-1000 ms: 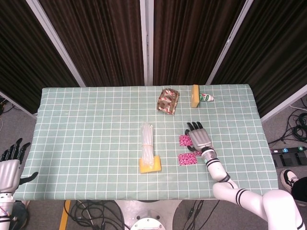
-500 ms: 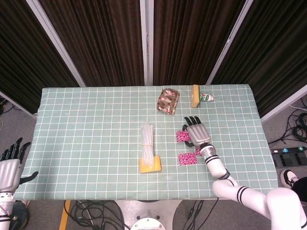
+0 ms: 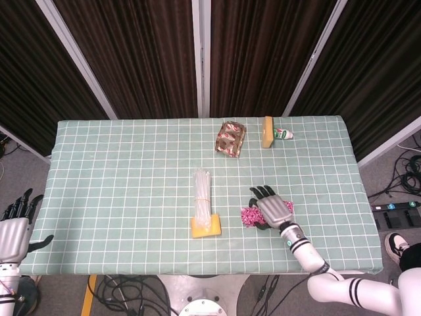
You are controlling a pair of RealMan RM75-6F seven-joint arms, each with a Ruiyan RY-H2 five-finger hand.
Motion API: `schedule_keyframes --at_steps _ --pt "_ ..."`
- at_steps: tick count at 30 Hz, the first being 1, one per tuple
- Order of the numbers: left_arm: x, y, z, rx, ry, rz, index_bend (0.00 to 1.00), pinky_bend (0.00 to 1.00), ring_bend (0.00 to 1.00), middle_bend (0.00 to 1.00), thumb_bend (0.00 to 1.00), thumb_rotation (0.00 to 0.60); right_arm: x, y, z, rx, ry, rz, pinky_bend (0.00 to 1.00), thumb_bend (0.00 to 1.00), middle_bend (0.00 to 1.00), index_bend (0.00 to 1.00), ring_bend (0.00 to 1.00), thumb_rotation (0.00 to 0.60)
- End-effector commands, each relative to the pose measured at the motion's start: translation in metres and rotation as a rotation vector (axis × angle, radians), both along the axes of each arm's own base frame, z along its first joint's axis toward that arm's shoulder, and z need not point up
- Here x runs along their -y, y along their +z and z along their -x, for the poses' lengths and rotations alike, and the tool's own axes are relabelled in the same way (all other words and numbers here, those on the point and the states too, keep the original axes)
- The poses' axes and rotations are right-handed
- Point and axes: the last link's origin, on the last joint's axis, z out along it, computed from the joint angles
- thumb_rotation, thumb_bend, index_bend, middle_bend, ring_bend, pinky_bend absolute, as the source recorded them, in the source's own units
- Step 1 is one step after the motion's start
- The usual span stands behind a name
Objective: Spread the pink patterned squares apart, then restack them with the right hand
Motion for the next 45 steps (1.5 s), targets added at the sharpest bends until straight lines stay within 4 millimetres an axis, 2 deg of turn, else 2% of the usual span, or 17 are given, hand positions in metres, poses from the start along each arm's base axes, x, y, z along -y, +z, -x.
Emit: schedule_keyframes --at_steps 1,15,45 --pt "0.0 0.0 0.0 0.001 -0.002 -0.002 0.17 0.17 0.1 0.1 0.08 0.6 -0.006 -0.002 0.003 -0.01 0.001 -0.009 0.0 0.19 0.06 0.36 0.0 0.521" --pt "0.0 0.0 0.0 0.0 0.001 -0.001 0.17 0.17 0.1 0.1 0.08 0.6 -0.007 -0.004 0.013 -0.03 -0.015 0.0 0.0 0.19 0.06 0.35 0.0 0.522" --pt "0.002 0.0 0.001 0.004 0.004 -0.002 0.17 0.17 0.1 0.1 0.08 0.6 -0.006 -0.01 0.017 -0.038 -0.02 -0.015 0.0 0.19 0.06 0.29 0.0 0.517"
